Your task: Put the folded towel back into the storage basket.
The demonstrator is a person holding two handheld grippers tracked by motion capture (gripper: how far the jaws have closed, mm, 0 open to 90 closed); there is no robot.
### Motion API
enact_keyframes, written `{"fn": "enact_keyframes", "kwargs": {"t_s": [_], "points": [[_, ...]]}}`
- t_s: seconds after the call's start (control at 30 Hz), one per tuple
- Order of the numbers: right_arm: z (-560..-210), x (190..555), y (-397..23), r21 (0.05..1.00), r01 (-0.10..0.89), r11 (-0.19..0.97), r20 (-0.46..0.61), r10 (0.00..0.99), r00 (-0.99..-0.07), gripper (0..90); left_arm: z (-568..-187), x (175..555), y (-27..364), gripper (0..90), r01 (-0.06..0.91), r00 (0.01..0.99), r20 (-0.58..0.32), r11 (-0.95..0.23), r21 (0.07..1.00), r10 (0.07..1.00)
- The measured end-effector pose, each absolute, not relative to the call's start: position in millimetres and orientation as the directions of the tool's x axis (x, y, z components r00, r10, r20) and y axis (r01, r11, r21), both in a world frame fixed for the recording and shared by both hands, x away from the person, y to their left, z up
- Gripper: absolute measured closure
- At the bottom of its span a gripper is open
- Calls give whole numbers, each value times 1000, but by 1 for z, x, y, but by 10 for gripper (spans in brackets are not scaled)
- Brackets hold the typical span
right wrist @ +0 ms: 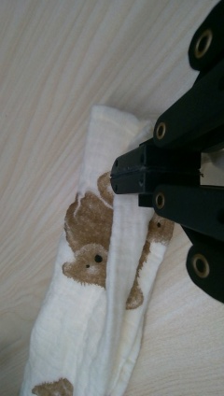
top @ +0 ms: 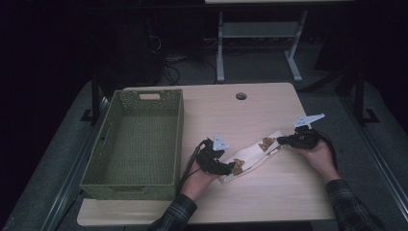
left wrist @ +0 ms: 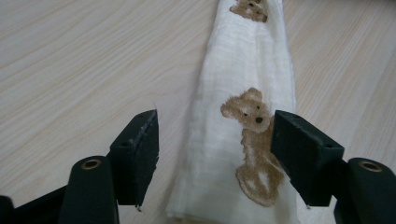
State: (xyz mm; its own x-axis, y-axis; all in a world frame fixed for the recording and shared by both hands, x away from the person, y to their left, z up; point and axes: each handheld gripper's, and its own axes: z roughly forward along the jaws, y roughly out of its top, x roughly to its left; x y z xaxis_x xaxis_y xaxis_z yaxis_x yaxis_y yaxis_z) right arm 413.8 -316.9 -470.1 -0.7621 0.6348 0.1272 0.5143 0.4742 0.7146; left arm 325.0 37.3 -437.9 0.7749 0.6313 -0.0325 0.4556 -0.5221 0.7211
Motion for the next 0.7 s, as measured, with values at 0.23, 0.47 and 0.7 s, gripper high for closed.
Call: {"fn": "enact_keyframes", "kwargs": {"t_s": [0.23, 0.47, 0.7], "points": [[-463, 395, -324, 733, 497, 464, 118, 633, -765, 678, -439, 336, 37, 628, 466, 750, -15, -511, 722, 662], [-458, 381, -332, 741, 514, 432, 132, 657, -743, 479, -446, 355, 36, 892, 507, 714, -4, -514, 692, 700], [-457, 383, -333, 746, 518, 417, 133, 670, -730, 390, -454, 352, 30, 892, 514, 767, -32, -584, 629, 641]]}}
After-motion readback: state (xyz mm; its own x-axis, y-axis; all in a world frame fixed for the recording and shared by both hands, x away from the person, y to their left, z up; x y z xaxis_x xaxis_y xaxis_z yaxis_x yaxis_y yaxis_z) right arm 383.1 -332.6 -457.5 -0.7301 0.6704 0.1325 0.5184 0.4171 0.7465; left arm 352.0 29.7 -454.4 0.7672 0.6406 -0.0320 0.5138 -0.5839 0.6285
